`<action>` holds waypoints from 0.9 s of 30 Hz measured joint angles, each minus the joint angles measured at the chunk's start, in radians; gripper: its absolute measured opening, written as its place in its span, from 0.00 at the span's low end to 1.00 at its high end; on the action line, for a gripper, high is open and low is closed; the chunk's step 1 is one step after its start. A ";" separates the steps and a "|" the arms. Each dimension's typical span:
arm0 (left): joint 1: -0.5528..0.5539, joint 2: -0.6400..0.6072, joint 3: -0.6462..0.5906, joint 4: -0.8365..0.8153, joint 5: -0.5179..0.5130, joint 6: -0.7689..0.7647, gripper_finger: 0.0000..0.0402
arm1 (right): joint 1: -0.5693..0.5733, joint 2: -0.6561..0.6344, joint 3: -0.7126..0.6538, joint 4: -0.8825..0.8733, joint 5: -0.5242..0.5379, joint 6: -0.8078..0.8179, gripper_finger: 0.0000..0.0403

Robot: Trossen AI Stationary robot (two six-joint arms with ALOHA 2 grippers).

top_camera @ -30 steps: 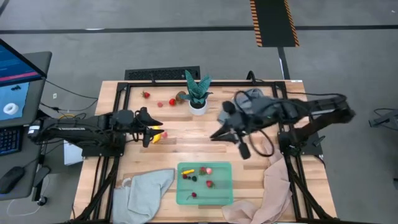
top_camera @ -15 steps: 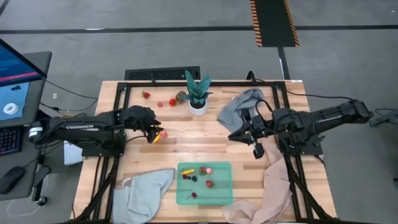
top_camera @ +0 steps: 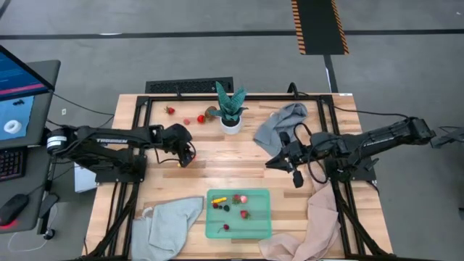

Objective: Pick and placing Produce into tupperware
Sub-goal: Put the pink peach into the green bin

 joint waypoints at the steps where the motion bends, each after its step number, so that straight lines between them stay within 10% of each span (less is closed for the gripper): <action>1: -0.004 0.013 0.003 -0.003 -0.001 0.001 0.42 | 0.004 0.000 -0.014 0.015 -0.001 0.004 0.15; 27: -0.031 0.091 0.005 0.008 0.001 -0.030 0.46 | 0.006 0.001 -0.096 0.100 -0.006 0.022 0.15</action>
